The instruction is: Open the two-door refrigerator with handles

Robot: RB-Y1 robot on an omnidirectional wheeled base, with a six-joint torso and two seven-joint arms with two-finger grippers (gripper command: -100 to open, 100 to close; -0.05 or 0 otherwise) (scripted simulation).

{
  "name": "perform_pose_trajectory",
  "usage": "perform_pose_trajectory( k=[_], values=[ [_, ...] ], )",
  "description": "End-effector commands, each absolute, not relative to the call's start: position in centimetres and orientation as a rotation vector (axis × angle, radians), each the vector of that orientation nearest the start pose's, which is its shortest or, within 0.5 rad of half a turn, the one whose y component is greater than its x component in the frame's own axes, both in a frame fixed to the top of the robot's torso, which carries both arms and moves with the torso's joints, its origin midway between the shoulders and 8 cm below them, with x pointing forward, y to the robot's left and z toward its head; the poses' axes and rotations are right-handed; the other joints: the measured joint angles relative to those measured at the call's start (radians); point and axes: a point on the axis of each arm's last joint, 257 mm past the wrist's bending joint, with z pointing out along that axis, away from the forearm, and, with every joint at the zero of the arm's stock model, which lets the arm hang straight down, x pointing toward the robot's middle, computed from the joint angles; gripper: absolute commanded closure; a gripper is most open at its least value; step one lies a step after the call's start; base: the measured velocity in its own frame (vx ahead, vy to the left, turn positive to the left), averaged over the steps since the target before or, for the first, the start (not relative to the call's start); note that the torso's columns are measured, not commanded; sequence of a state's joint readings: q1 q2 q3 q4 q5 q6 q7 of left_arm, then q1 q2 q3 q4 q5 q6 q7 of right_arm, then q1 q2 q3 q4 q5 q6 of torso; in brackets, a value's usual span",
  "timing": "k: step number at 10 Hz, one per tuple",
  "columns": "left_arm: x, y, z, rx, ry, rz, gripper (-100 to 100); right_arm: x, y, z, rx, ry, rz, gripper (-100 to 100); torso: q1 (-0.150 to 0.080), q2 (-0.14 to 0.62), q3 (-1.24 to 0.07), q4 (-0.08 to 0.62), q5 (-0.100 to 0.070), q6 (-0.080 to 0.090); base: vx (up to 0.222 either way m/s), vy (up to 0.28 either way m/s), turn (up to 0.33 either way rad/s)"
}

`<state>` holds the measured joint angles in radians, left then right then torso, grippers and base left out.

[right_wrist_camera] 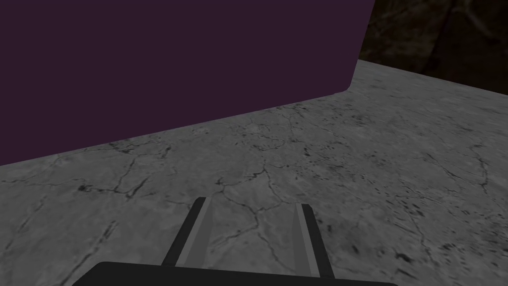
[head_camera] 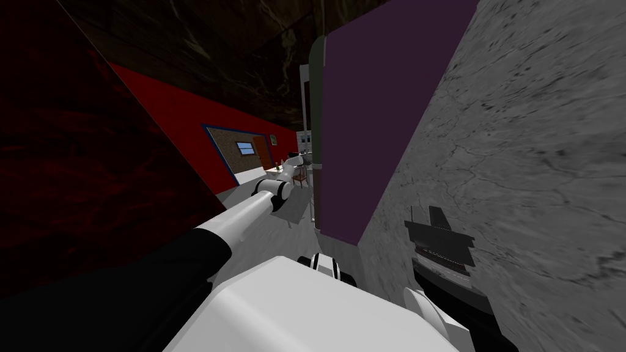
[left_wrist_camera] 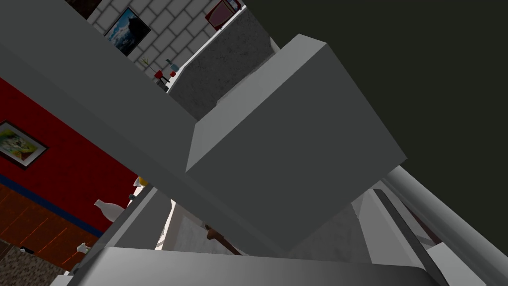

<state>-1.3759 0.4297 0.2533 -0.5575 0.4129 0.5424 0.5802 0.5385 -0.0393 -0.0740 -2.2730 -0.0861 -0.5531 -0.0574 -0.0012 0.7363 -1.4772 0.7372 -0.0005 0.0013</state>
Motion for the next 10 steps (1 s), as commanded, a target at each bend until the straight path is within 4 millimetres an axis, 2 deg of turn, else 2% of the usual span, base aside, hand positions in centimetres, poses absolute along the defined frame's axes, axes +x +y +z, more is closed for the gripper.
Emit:
perform_pose_trajectory(
  k=[1,2,3,10],
  values=[
    [77.68,26.07,10.53,-1.922,0.801,-1.737,-100,32.69,-31.29,2.22,0.681,0.563,1.325,0,0.000,0.000,0.000,0.000,0.000,0.001,0.003,0.018,-0.019],
    [77.65,26.19,10.61,-1.922,0.799,-1.739,-100,32.69,-31.29,2.22,0.681,0.563,1.325,0,-0.001,-0.001,-0.001,0.000,0.000,0.000,0.000,0.008,0.002],
    [77.67,26.02,10.71,-1.919,0.806,-1.741,100,32.69,-31.29,2.22,0.681,0.563,1.325,0,-0.001,0.000,0.000,0.000,0.000,0.000,-0.004,-0.012,0.049],
    [77.62,25.55,10.94,-1.910,0.838,-1.753,100,32.69,-31.29,2.22,0.681,0.563,1.325,0,-0.001,0.005,0.004,0.002,0.000,0.000,-0.002,-0.023,0.040]
  ],
)
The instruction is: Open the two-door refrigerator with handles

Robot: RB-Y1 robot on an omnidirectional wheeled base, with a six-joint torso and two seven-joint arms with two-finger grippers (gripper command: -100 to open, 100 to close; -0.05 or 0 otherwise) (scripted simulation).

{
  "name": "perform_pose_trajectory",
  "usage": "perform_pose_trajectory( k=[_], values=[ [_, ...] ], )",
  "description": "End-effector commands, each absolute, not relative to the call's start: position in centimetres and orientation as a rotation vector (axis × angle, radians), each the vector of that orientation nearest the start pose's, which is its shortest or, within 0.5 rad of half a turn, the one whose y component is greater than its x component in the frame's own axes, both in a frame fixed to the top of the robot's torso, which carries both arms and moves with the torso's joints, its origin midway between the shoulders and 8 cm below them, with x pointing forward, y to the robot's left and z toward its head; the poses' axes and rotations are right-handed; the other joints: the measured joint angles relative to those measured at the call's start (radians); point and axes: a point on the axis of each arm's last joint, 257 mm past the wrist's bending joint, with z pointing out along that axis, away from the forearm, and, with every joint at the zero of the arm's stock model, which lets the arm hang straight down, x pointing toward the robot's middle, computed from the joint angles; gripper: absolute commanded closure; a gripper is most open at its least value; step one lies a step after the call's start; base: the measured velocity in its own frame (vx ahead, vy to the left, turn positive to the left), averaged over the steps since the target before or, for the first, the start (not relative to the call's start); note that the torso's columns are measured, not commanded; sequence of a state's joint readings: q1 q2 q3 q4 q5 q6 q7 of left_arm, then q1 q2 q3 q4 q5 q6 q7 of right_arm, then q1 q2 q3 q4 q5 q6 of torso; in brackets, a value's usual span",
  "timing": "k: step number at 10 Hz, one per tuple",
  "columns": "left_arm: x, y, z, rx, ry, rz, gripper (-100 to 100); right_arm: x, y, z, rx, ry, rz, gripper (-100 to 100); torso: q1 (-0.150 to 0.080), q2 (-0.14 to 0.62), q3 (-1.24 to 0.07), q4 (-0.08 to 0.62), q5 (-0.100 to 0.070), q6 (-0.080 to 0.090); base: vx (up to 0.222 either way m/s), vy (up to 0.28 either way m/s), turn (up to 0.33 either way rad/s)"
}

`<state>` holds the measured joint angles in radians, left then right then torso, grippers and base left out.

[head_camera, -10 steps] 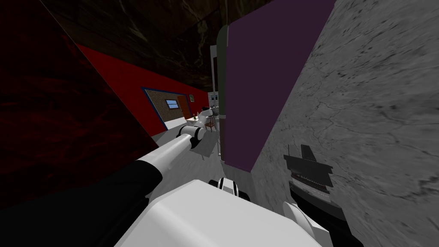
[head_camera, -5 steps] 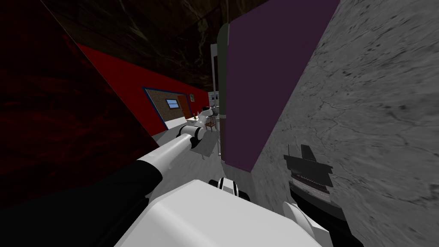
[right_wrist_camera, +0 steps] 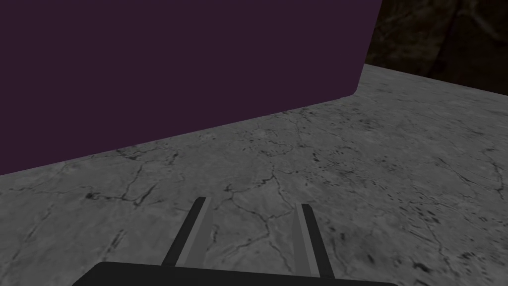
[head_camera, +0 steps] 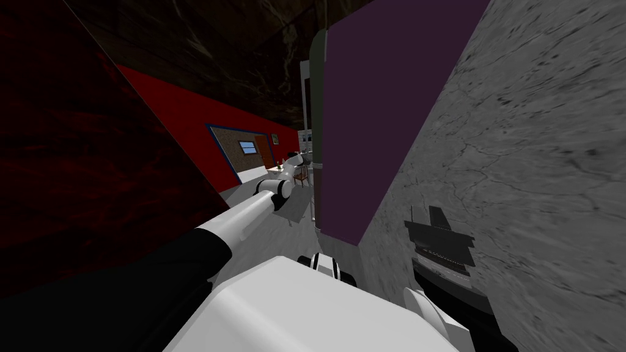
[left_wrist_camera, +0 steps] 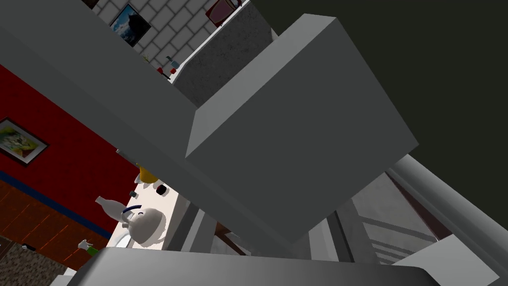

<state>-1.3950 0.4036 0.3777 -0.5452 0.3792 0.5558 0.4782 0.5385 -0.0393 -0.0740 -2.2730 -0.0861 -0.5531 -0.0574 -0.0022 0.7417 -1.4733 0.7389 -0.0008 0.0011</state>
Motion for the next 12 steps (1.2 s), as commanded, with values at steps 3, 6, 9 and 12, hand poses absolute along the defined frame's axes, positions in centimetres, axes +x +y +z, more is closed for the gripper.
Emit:
perform_pose_trajectory(
  k=[3,6,9,12],
  values=[
    [77.6,25.5,10.9,-1.914,0.839,-1.762,100,32.7,-31.3,2.2,0.681,0.563,1.325,0,-0.001,0.002,0.001,0.001,0.000,0.000,-0.004,-0.017,0.033],
    [77.6,25.1,10.7,-1.911,0.864,-1.765,100,32.7,-31.3,2.2,0.681,0.563,1.325,0,-0.002,0.003,0.002,0.001,-0.001,0.000,-0.006,-0.018,0.039],
    [77.6,25.0,10.6,-1.915,0.867,-1.775,100,32.7,-31.3,2.2,0.681,0.563,1.325,0,-0.002,0.005,0.003,0.001,-0.001,0.001,-0.004,-0.017,0.038],
    [77.4,24.9,12.0,-1.914,0.876,-1.787,-100,32.7,-31.3,2.2,0.681,0.563,1.325,0,-0.003,0.001,0.001,0.002,-0.002,0.002,-0.008,-0.010,0.033]
  ],
)
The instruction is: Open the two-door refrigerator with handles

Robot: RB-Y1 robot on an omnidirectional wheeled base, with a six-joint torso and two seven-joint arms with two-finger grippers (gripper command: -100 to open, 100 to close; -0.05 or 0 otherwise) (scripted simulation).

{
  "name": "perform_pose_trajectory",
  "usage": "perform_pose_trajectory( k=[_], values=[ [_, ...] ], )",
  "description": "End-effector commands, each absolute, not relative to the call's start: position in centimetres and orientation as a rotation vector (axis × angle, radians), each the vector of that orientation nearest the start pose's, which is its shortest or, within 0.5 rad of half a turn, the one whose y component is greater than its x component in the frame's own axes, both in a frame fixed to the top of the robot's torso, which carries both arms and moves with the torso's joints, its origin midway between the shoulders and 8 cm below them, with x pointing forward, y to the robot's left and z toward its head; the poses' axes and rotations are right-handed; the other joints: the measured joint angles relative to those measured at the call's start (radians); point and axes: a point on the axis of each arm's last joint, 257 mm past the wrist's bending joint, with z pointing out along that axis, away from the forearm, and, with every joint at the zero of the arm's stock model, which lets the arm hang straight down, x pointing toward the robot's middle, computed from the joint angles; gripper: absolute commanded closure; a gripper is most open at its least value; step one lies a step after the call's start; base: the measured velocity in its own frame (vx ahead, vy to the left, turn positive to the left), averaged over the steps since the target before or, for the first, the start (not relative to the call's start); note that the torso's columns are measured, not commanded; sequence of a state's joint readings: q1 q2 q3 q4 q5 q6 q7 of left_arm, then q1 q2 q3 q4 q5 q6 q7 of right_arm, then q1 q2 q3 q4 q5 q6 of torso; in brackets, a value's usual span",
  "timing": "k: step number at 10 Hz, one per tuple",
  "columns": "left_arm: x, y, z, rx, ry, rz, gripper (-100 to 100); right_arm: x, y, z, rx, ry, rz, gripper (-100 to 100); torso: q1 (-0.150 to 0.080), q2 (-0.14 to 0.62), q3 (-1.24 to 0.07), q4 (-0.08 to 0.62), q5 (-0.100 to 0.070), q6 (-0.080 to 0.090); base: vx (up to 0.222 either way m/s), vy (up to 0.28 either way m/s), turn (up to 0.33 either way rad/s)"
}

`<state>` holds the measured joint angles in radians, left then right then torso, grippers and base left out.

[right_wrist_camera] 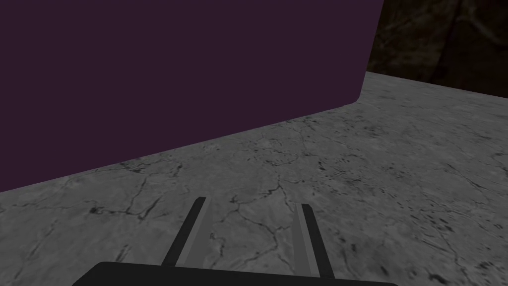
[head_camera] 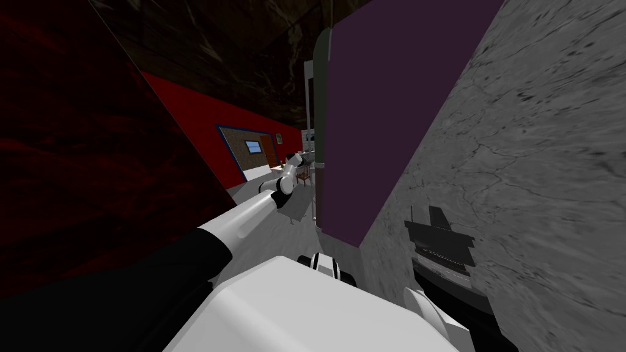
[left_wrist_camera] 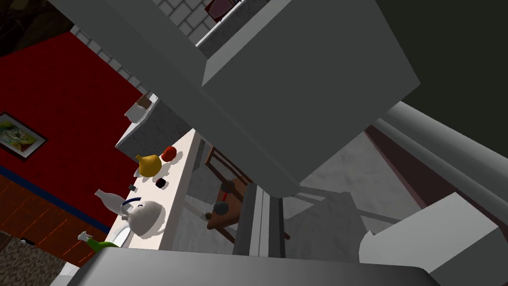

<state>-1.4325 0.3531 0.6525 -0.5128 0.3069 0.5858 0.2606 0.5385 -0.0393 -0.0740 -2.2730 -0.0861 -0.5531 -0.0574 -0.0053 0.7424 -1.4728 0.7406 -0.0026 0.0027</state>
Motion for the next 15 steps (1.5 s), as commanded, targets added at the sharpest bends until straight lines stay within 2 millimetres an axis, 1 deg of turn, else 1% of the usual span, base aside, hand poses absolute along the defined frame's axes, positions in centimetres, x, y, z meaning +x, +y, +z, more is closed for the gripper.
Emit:
perform_pose_trajectory(
  k=[1,2,3,5,6,7,8,9,10,11,12,13,14,15],
  values=[
    [77.4,24.9,12.0,-1.914,0.876,-1.787,-100,32.7,-31.3,2.2,0.681,0.563,1.325,0,0.000,0.001,0.000,0.003,-0.001,0.000,-0.016,-0.026,0.016],
    [77.3,24.7,13.0,-1.914,0.883,-1.798,-100,32.7,-31.3,2.2,0.681,0.562,1.325,0,-0.001,0.002,0.001,0.004,-0.001,0.000,-0.010,-0.030,-0.008],
    [77.4,24.9,12.2,-1.917,0.882,-1.787,-100,32.7,-31.3,2.2,0.681,0.562,1.325,0,0.001,0.001,0.001,0.002,0.000,-0.002,-0.003,-0.016,-0.003],
    [77.3,25.0,12.4,-1.919,0.880,-1.787,-100,32.7,-31.3,2.2,0.681,0.563,1.325,0,0.006,-0.009,-0.006,-0.004,0.003,-0.003,0.066,-0.019,-0.007],
    [77.3,25.0,12.2,-1.923,0.883,-1.785,100,32.7,-31.3,2.2,0.681,0.563,1.325,0,0.006,-0.009,-0.007,-0.004,0.003,-0.002,-0.007,-0.003,0.015],
    [77.2,22.6,12.7,-1.915,0.917,-1.821,100,32.7,-31.3,2.2,0.681,0.563,1.325,0,0.006,-0.007,-0.006,-0.003,0.002,-0.001,0.081,0.148,0.196],
    [77.2,22.0,12.7,-1.906,0.933,-1.821,100,32.7,-31.3,2.2,0.681,0.563,1.325,0,0.013,-0.010,-0.006,0.000,0.003,-0.003,0.103,0.201,0.106],
    [77.0,20.0,13.3,-1.897,0.958,-1.853,100,32.7,-31.3,2.2,0.681,0.563,1.325,0,0.011,-0.009,-0.006,0.000,0.003,-0.001,0.121,0.272,0.166],
    [76.9,19.1,13.5,-1.892,0.976,-1.869,100,32.7,-31.3,2.2,0.681,0.563,1.324,0,0.011,-0.009,-0.006,0.000,0.003,-0.002,0.156,0.246,0.081],
    [76.9,18.9,13.4,-1.885,0.986,-1.861,100,32.7,-31.3,2.2,0.681,0.563,1.324,0,0.004,-0.009,-0.006,0.001,0.001,0.000,0.112,0.150,0.013],
    [76.6,16.6,13.9,-1.872,1.021,-1.891,100,32.7,-31.3,2.2,0.681,0.563,1.325,0,-0.005,-0.007,-0.005,0.001,-0.002,0.003,0.159,0.204,0.189],
    [76.4,16.1,14.8,-1.833,1.041,-1.887,100,32.7,-31.3,2.2,0.681,0.563,1.324,0,-0.002,-0.008,-0.005,0.002,-0.002,0.001,0.139,0.191,0.112],
    [76.4,15.6,14.0,-1.865,1.045,-1.901,100,32.7,-31.3,2.2,0.681,0.563,1.325,0,-0.003,-0.007,-0.006,0.003,-0.003,0.005,0.047,0.111,-0.012],
    [75.9,13.1,14.5,-1.851,1.086,-1.933,100,32.7,-31.3,2.2,0.681,0.563,1.325,0,-0.009,-0.005,-0.004,0.003,-0.004,0.007,0.130,0.178,0.138]
  ],
)
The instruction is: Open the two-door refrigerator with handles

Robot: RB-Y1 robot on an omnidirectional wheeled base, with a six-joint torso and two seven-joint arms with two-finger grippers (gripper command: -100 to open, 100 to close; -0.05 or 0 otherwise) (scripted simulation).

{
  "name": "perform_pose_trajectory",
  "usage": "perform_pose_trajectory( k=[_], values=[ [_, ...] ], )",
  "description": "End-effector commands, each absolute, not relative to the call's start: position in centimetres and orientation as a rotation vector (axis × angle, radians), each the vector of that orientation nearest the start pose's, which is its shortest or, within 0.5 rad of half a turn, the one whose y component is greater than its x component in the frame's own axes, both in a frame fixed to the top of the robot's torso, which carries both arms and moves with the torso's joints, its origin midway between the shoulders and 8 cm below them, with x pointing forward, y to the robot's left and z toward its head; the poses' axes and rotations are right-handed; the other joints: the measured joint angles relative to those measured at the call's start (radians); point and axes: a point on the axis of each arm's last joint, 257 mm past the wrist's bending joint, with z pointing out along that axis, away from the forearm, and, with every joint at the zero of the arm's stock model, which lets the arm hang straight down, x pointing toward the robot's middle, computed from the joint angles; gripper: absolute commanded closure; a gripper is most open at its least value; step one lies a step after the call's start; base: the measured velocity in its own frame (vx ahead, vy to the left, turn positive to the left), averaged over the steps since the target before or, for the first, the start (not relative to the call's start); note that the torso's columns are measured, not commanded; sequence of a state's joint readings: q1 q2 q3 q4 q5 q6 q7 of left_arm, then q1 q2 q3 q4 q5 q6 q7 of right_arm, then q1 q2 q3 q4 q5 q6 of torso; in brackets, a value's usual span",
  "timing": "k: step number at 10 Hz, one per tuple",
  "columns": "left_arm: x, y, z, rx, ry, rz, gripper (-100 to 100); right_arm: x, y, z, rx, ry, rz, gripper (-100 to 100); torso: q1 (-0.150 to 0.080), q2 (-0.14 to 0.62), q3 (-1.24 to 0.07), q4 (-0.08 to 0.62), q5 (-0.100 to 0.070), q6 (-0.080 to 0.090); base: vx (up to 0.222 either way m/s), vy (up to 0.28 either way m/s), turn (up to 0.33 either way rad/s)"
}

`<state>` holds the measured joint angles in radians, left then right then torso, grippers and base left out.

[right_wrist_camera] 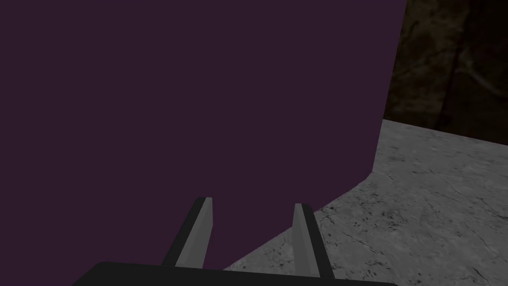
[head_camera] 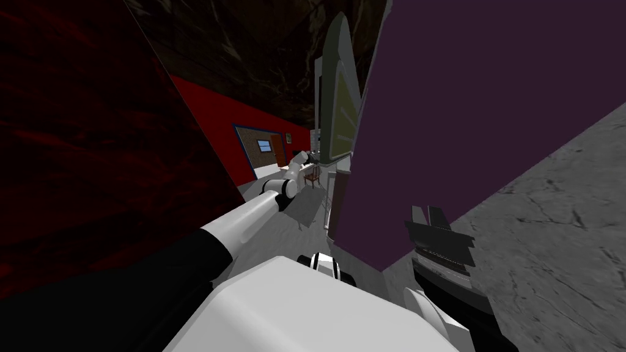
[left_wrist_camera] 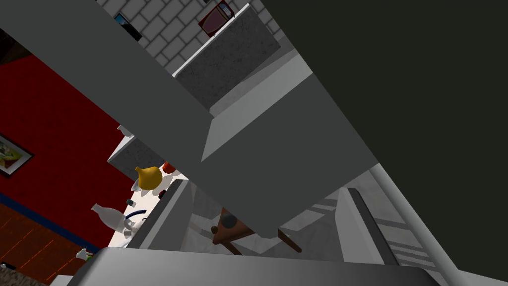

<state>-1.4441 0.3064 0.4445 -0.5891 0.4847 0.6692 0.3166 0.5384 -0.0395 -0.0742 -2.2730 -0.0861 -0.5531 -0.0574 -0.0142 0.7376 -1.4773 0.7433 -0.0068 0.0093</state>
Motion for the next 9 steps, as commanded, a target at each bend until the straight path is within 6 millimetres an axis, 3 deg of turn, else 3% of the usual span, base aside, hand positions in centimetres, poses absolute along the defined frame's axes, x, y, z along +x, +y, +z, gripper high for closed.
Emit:
perform_pose_trajectory(
  k=[1,2,3,5,6,8,9],
  values=[
    [75.8,12.4,14.3,-1.838,1.112,-1.921,100,32.7,-31.3,2.2,0.681,0.563,1.325,0,0.005,-0.002,0.000,0.003,0.000,-0.002,0.133,0.172,0.108],
    [75.8,12.2,14.5,-1.844,1.110,-1.941,100,32.7,-31.3,2.2,0.681,0.563,1.325,0,0.005,-0.001,0.000,0.002,0.001,-0.001,0.040,0.102,0.013],
    [75.1,9.5,14.8,-1.829,1.157,-1.968,100,32.7,-31.3,2.2,0.681,0.563,1.325,0,0.000,0.001,0.001,0.001,0.000,0.000,0.085,0.190,0.155],
    [74.9,8.6,14.7,-1.825,1.181,-1.978,100,32.7,-31.3,2.2,0.681,0.563,1.325,0,0.008,-0.001,0.000,0.004,0.002,-0.002,0.127,0.162,0.039],
    [74.1,5.8,14.9,-1.807,1.236,-1.999,100,32.7,-31.3,2.2,0.681,0.563,1.325,0,0.001,0.002,0.001,0.003,0.000,0.000,0.121,0.186,0.161],
    [73.8,4.9,14.8,-1.807,1.259,-2.013,100,32.7,-31.3,2.2,0.681,0.563,1.325,0,0.005,0.002,0.002,0.004,0.002,-0.002,0.113,0.127,0.052],
    [72.7,1.9,15.0,-1.796,1.316,-2.049,100,32.7,-31.3,2.2,0.681,0.563,1.325,0,0.000,0.004,0.003,0.003,0.001,-0.001,0.138,0.171,0.168]
  ],
)
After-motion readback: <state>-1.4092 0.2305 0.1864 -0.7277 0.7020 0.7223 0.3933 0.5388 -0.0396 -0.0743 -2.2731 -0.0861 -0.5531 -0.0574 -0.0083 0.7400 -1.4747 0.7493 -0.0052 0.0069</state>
